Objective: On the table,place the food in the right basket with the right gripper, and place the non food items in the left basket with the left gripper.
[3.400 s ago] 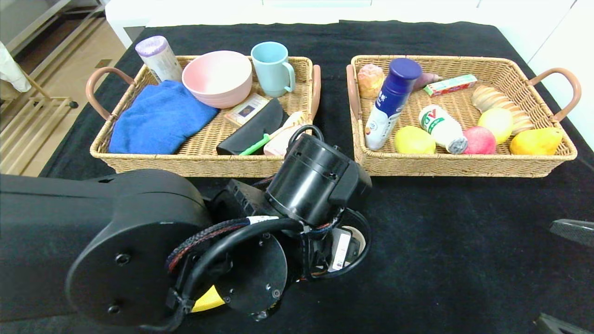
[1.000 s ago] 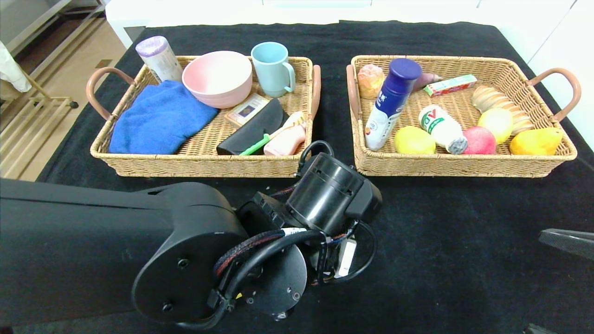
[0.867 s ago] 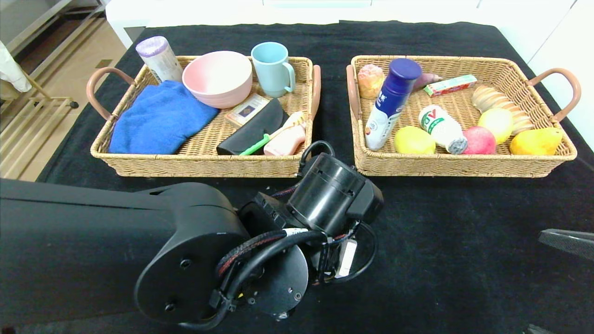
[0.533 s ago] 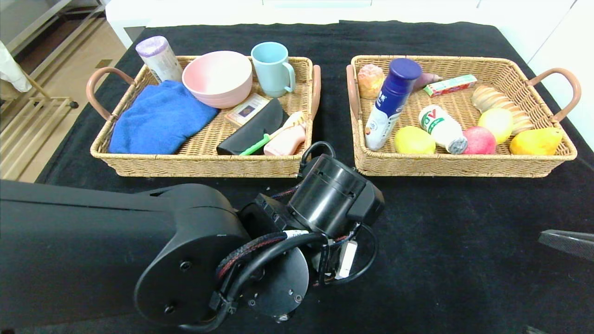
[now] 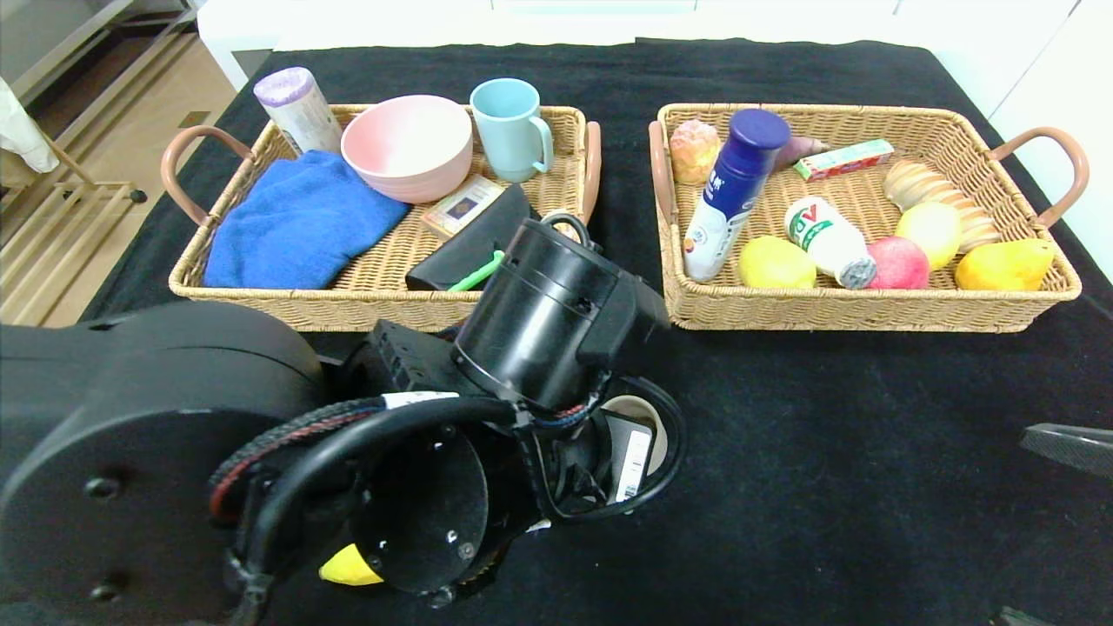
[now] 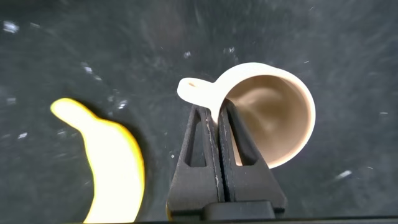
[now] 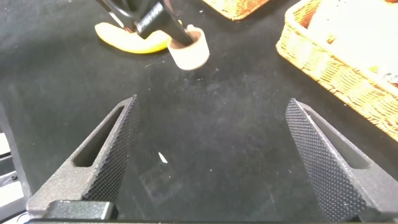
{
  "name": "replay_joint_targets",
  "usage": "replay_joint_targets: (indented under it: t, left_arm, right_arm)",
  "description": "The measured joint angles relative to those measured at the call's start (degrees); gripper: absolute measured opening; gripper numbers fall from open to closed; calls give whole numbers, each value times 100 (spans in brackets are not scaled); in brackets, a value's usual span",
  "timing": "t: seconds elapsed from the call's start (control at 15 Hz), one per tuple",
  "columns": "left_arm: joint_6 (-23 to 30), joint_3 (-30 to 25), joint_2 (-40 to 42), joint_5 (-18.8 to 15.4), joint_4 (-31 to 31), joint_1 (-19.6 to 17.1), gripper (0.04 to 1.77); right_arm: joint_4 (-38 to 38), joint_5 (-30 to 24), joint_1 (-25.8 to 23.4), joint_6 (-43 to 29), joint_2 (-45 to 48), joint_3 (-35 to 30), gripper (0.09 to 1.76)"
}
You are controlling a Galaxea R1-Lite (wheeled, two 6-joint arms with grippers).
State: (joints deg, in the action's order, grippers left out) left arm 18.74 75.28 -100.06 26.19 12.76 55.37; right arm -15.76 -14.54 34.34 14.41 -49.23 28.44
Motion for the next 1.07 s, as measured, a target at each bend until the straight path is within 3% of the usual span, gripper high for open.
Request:
replay_joint_targets:
  t: [0.47,1.07]
  left_arm:
    - [-50,38,653,7,-4,-204,12]
    - [-171,589,867,-144,-9,-1340,12]
  right_arm:
    - [-2,-4,-52,0,2,-6,171]
    - [6,-4,-52,6,-59,-48,171]
